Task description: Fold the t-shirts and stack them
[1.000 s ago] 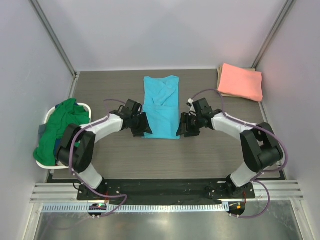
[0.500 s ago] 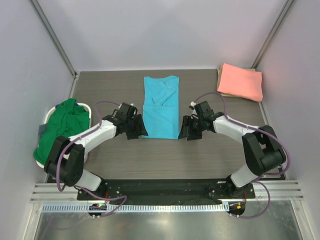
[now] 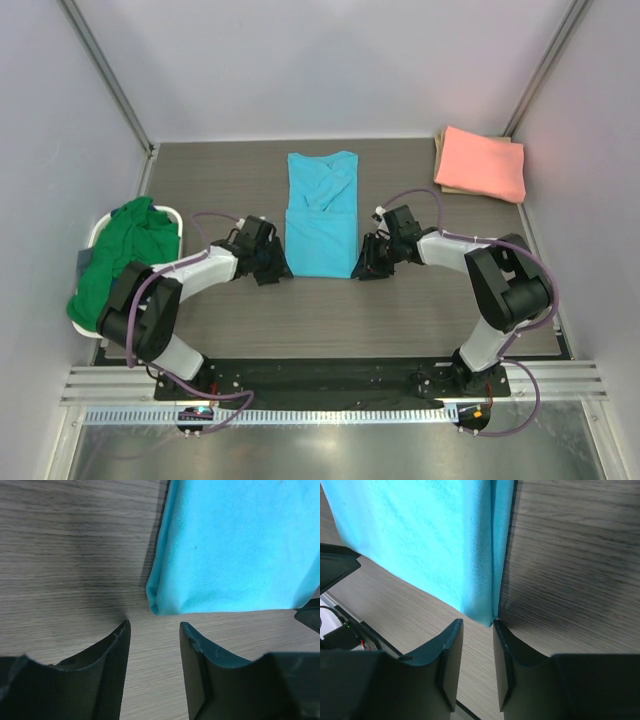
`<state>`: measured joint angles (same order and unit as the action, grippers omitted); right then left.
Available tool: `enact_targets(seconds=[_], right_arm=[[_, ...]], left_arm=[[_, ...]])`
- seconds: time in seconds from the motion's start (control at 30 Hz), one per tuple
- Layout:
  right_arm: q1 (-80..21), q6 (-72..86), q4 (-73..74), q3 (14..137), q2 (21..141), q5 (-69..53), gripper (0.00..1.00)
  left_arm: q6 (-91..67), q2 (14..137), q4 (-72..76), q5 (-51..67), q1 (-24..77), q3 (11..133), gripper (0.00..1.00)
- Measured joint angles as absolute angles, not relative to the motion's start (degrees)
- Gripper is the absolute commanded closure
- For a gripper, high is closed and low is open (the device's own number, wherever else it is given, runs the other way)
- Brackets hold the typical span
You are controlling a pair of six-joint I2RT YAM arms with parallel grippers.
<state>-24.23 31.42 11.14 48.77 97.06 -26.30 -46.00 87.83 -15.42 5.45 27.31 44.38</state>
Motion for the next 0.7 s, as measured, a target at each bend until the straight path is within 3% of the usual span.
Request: enact_targets(seconds=[0.4, 0.57, 0.6, 0.7], right_arm=[[-24.2, 31.7, 9.8, 48.3, 97.6, -26.8, 0.73], [-24.2, 31.8, 9.6, 48.3, 97.9, -26.9, 0.81], [-24.2, 31.8, 9.5, 48.3, 98.0, -27.0, 0.83], [-24.2, 31.8, 9.4, 48.2, 98.3, -26.9, 0.94]], left_arm=[[-47.8, 89.4, -9.1, 5.1, 26.9, 43.4, 0.62], [-48.0, 90.6, -7.4, 5.0, 26.1, 43.4, 0.85], [-48.1, 90.8, -7.1, 5.0, 26.0, 43.4, 0.97], [-48.2, 91.1, -6.5, 5.0, 26.0, 43.3, 1.0]])
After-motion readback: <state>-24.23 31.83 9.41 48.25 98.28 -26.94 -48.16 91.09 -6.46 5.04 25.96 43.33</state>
